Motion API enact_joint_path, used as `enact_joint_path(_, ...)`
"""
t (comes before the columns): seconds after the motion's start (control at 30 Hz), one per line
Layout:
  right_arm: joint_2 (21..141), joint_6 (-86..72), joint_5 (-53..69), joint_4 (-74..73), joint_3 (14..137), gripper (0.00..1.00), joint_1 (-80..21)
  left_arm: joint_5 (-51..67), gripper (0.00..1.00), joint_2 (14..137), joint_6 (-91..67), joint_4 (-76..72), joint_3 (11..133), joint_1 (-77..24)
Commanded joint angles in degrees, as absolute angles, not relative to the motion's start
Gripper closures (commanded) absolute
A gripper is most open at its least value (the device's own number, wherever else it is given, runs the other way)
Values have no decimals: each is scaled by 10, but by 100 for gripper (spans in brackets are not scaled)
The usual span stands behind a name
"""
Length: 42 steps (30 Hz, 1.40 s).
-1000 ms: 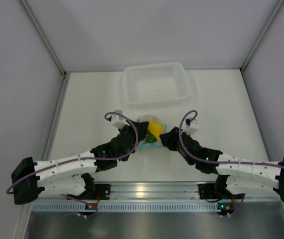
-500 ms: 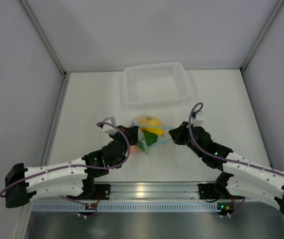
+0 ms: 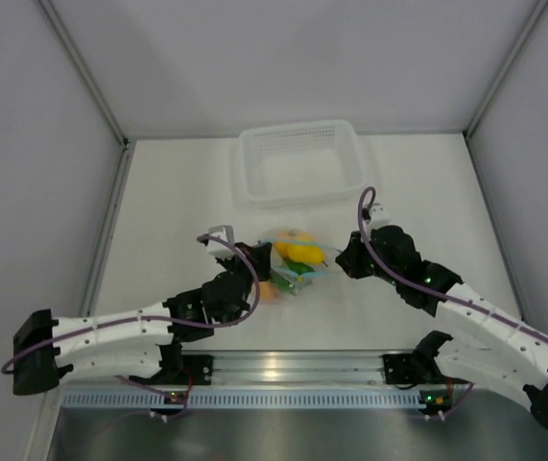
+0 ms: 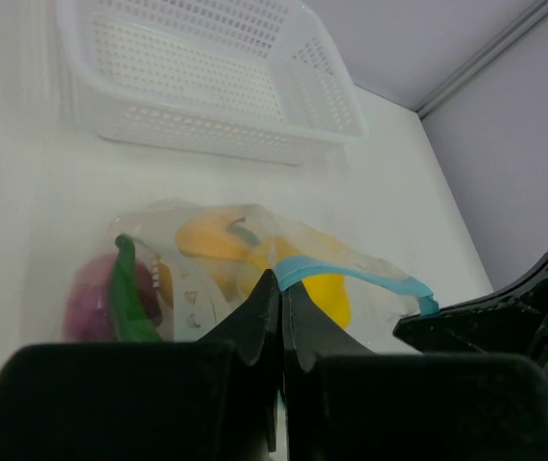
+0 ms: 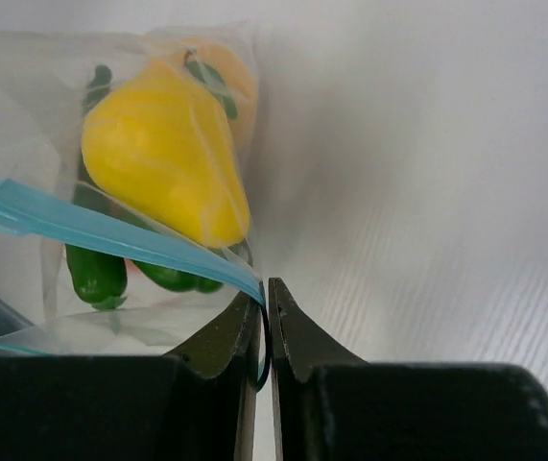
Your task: Open the zip-top bag and remove the fake food
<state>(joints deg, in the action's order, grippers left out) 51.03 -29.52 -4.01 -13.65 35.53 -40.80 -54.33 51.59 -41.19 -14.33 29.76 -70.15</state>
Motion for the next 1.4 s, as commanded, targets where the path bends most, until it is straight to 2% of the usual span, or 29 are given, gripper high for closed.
enact_joint_path(0.0,500,-230,-18,-211,408,91,-403,-536,100,558,-394,-160,362,-706)
enact_joint_path(0.27,454,-228,-40,-257,459,77,-430,-519,100,675,-405,-120,487,-711)
enact_joint_path(0.5,398,-242,-38,-249,461,73,-449,-503,100,738,-403,-105,540,-713)
enact_joint_path(0.83,441,-233,-6,-156,404,67,-461,-475,100,773,-413,-105,578,-719)
enact_joint_path(1.07,398,-249,-131,-118,370,68,-537,-477,100,806,-416,-84,606,-720)
enact_joint_path(1.23,356,-258,-146,-133,360,68,-569,-488,100,822,-413,-82,611,-720)
enact_joint_path(1.37,373,-246,-193,-154,354,63,-572,-464,100,829,-424,-83,615,-720)
